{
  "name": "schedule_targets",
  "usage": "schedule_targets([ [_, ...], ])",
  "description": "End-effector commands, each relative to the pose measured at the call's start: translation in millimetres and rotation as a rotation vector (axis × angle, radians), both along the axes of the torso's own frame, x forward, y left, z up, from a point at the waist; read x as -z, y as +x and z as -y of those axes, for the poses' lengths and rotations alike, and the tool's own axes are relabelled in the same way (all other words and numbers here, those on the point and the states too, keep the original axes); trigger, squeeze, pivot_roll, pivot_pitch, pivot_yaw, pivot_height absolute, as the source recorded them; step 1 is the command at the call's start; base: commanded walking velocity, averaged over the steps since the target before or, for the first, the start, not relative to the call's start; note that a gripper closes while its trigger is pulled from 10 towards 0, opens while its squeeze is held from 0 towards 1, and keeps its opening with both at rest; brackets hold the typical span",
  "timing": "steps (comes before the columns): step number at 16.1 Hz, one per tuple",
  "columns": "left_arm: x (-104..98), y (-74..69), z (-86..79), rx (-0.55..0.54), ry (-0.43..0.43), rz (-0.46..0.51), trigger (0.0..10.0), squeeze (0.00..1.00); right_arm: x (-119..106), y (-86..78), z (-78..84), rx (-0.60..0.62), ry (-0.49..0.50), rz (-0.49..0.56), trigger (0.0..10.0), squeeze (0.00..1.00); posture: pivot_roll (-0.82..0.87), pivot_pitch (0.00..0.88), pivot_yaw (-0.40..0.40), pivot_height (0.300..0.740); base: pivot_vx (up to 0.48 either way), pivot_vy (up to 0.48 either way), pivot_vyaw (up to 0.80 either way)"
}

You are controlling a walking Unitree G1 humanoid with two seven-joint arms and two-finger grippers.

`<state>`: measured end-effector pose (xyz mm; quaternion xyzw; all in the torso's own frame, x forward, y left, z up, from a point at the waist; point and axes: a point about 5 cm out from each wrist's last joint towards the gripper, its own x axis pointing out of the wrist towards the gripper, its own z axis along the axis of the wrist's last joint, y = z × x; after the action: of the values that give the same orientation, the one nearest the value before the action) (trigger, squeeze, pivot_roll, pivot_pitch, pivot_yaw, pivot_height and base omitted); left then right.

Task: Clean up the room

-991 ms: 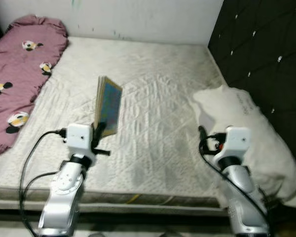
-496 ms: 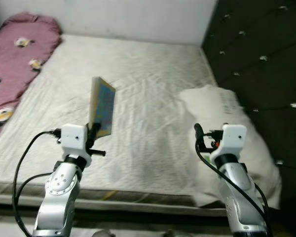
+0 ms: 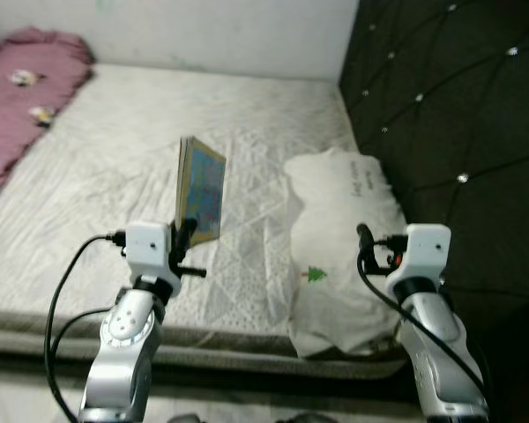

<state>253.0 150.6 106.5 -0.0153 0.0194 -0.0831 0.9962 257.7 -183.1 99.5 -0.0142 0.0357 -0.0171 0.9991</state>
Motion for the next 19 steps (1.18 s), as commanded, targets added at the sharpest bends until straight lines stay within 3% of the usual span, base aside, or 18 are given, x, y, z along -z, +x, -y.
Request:
schedule_targets([
  [1,-10.3,2.8,-4.0,-0.013,-0.001,0.043,10.0,0.00,-3.9,1.4,-1.2,0.001,-0.004,0.011,10.0,0.00,-0.03,0.000,-0.044,0.740,0.000,0.000,0.00],
  [10,-11.5,5.5,-1.8,-0.022,-0.035,0.041,10.0,0.00,-4.3,3.6,-1.1,-0.004,-0.013,0.006,10.0,0.00,-0.03,0.000,-0.048,0.740,0.000,0.000,0.00],
  [16,-10.9,6.1,-3.1,-0.032,-0.051,0.029,10.0,0.00,-3.4,4.0,-1.6,-0.003,-0.009,-0.001,10.0,0.00,-0.03,0.000,-0.047,0.740,0.000,0.000,-0.70],
  [19,-10.6,6.6,-2.5,-0.033,-0.062,0.021,10.0,0.00,-3.2,3.8,-1.4,-0.001,-0.008,-0.002,10.0,0.00,-0.03,0.000,-0.047,0.740,0.000,0.385,0.00],
])
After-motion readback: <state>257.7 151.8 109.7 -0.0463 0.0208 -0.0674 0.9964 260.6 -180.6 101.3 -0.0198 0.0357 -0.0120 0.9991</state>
